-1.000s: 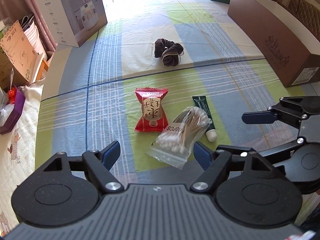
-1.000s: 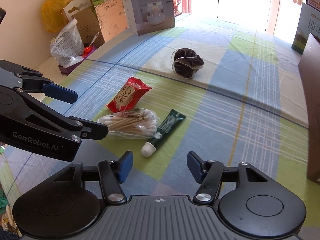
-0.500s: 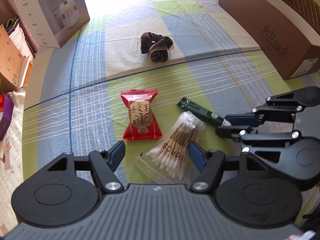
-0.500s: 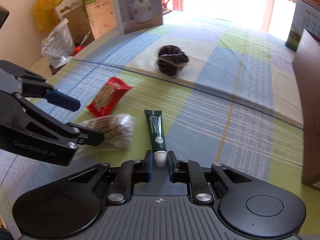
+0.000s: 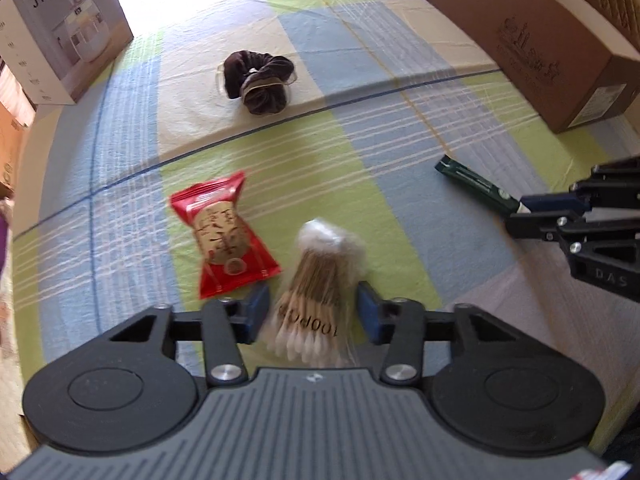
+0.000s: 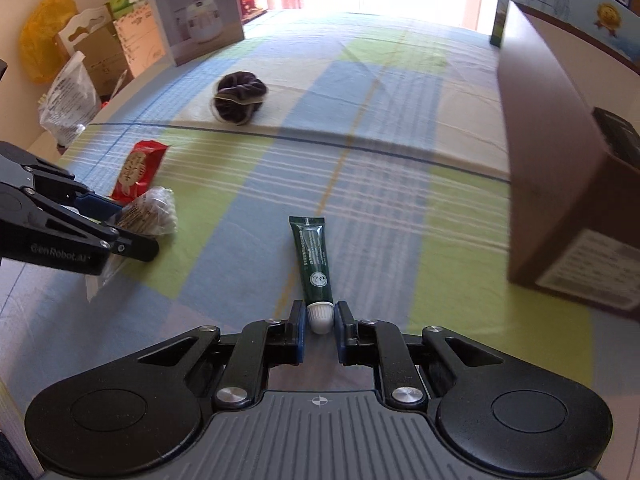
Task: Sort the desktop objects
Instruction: 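Grasp the cotton swab bag with the left tool while the right tool grasps the green tube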
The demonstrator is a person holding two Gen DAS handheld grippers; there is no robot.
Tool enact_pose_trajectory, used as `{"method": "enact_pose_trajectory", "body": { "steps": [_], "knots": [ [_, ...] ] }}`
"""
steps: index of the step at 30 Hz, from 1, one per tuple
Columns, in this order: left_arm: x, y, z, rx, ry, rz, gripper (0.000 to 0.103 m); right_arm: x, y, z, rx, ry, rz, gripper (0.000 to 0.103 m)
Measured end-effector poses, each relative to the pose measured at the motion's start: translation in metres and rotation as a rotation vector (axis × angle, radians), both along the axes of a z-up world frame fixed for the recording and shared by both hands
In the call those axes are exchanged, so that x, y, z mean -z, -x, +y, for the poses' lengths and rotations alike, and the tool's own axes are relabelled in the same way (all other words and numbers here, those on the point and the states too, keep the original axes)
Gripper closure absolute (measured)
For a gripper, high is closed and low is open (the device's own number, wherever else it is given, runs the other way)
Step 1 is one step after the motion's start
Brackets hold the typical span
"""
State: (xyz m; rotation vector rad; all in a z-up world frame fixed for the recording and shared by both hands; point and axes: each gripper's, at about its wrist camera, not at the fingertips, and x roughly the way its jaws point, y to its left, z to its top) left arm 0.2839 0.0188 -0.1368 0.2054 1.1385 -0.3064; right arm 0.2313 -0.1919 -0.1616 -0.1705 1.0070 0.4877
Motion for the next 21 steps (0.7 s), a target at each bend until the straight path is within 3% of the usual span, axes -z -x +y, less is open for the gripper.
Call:
{"method": "enact_pose_trajectory", "body": {
  "steps": [5, 8, 12, 16, 19, 21],
  "knots": [
    [-0.001, 0.005, -0.013, -0.033, 0.119, 0.062, 0.069, -0.002, 0.008, -0.020, 0.023, 0.005, 0.012, 0.091],
    [0.000, 0.012, -0.023, -0.055, 0.149, 0.079, 0.068, -0.002, 0.011, -0.024, 0.008, -0.006, 0.005, 0.087],
    [0.001, 0.015, -0.034, -0.052, 0.108, 0.060, 0.063, 0.002, 0.009, -0.018, -0.015, 0.007, -0.040, 0.057],
    [0.003, 0.018, -0.045, -0.044, 0.056, 0.048, 0.054, 0.006, 0.002, -0.010, -0.051, 0.025, -0.083, 0.057],
    [0.005, 0.023, -0.053, -0.030, 0.002, 0.009, 0.052, 0.008, -0.002, -0.007, -0.076, 0.027, -0.096, 0.057],
    [0.006, 0.024, -0.053, -0.051, 0.007, -0.001, 0.052, 0.008, -0.003, -0.006, -0.093, 0.025, -0.097, 0.058]
  ]
}}
